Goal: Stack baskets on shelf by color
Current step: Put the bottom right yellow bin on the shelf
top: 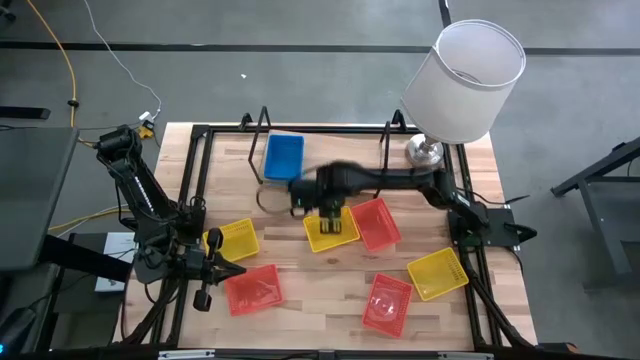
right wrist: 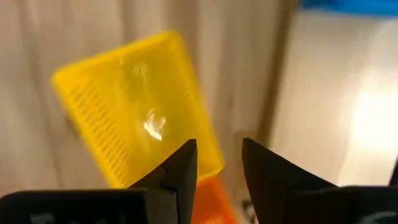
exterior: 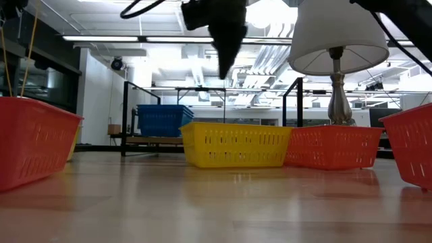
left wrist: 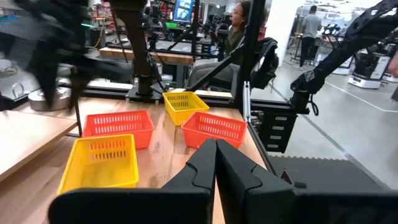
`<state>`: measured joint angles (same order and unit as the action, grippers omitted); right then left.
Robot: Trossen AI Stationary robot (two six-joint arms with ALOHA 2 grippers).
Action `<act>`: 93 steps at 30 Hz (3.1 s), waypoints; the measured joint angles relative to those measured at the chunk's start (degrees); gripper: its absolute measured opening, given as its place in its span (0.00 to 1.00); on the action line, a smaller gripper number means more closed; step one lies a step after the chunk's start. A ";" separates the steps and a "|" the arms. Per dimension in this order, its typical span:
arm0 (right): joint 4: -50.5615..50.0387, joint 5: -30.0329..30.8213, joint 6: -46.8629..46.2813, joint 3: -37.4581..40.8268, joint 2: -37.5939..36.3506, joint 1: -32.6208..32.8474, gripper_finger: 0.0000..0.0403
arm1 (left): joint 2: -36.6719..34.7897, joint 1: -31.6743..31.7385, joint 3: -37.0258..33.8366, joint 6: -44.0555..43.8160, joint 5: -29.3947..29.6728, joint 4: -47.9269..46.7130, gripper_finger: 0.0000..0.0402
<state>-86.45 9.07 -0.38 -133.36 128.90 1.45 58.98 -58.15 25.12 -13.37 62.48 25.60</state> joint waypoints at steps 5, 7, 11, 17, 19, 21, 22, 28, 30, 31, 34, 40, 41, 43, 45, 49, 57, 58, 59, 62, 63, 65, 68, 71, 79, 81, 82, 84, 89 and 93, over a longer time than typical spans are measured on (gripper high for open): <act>-3.44 3.70 -3.79 1.96 -0.09 6.40 0.28 | 0.00 0.00 0.00 -0.10 0.05 -0.13 0.00; -3.40 6.46 -4.98 3.75 -1.13 8.74 0.28 | 0.00 0.00 0.00 -0.17 0.11 -0.13 0.00; -3.06 12.10 -10.71 11.85 -8.03 12.02 0.28 | 0.00 0.00 0.00 -0.17 0.11 -0.13 0.00; 10.21 14.39 -25.05 34.71 -26.89 14.59 0.28 | 0.00 0.45 0.00 -0.02 0.11 -0.13 0.00; 17.20 13.31 -30.13 42.66 -33.51 15.89 0.28 | 0.00 0.98 0.00 0.00 0.11 -0.13 0.00; 22.22 9.79 -36.08 49.74 -39.30 17.02 0.28 | 0.00 1.64 0.00 0.00 0.10 -0.15 0.00; 23.78 7.20 -39.26 52.71 -41.80 17.48 0.28 | 0.00 2.02 0.00 0.00 0.11 -0.17 0.00; 25.89 -9.91 -57.92 65.28 -51.71 22.08 0.28 | 0.00 4.13 0.00 0.02 0.10 -0.57 0.00; 25.17 -12.53 -65.92 67.92 -53.47 24.84 0.28 | 0.00 4.72 0.00 0.00 -0.12 -0.59 0.00; 24.91 -13.82 -69.88 69.17 -54.07 26.27 0.28 | 0.00 5.07 0.00 -0.01 -0.44 -0.57 0.00; 24.82 -16.10 -79.69 72.29 -54.77 30.74 0.28 | 0.00 5.79 -0.01 -0.12 -2.02 -0.56 0.00; 21.82 -18.13 -95.02 77.67 -54.64 37.52 0.28 | 0.00 6.57 -0.01 -0.15 -3.36 -0.57 0.00; 20.36 -19.02 -97.35 78.46 -54.64 38.23 0.28 | 0.00 6.62 0.00 -0.15 -3.35 -0.55 0.00; 16.95 -20.46 -101.33 79.88 -54.64 39.55 0.28 | 0.00 6.62 0.00 -0.09 -3.38 -0.57 0.00; 14.18 -21.59 -104.94 81.15 -54.64 40.44 0.28 | 0.00 6.63 0.00 -0.06 -3.37 -0.54 0.00; 12.51 -22.22 -108.96 83.75 -54.64 41.40 0.28 | 0.00 6.64 -0.01 -0.01 -3.38 -0.56 0.00; 17.62 -22.87 -110.22 91.36 -54.64 41.40 0.28 | 0.00 6.64 -0.01 -0.14 -3.37 -0.54 0.00; 18.12 -22.90 -110.23 92.48 -54.64 41.40 0.28 | 0.00 6.64 0.00 -0.15 -3.38 -0.54 0.00; 18.79 -22.90 -110.23 93.58 -54.64 41.40 0.28 | 0.00 6.64 0.00 -0.15 -3.39 -0.54 0.00; 20.34 -22.89 -111.02 95.58 -54.60 41.40 0.28 | 0.00 6.64 -0.02 -0.15 -3.37 -0.54 0.00; 20.64 -22.81 -111.69 95.62 -54.60 41.40 0.28 | 0.00 6.64 0.00 -0.15 -3.38 -0.54 0.00; 20.96 -22.38 -112.01 95.63 -54.60 41.49 0.28 | 0.00 6.64 0.00 -0.15 -3.39 -0.54 0.00; 20.81 -22.18 -112.13 95.63 -54.60 41.73 0.28 | 0.00 6.64 -0.01 -0.15 -3.38 -0.54 0.00; 20.80 -22.27 -111.97 95.63 -54.60 41.73 0.25 | 0.00 6.64 0.00 -0.15 -3.39 -0.54 0.00; 20.29 -22.83 -110.14 94.84 -54.63 41.73 0.04 | 0.00 6.64 -0.01 -0.07 -3.39 -0.54 0.00; 18.36 -21.80 -108.72 92.56 -54.62 41.73 0.03 | 0.00 6.64 -0.01 -0.07 -3.38 -0.54 0.00; 16.47 -20.45 -107.82 90.86 -54.60 41.73 0.02 | 0.00 6.64 -0.01 -0.07 -3.39 -0.54 0.00; 10.66 -17.57 -107.21 86.41 -54.60 41.73 0.01 | 0.00 6.64 0.00 -0.02 -3.39 -0.54 0.00; -4.16 -9.62 -107.26 72.54 -54.65 41.73 0.01 | 0.00 6.64 0.00 -0.02 -3.39 -0.54 0.00; -3.46 6.54 -101.32 62.90 -55.29 41.48 0.00 | 0.00 6.64 -0.02 -0.02 -3.38 -0.53 0.00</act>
<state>-89.91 15.62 -101.70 -70.46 73.62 42.93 58.98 -51.51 25.10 -13.39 59.10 25.07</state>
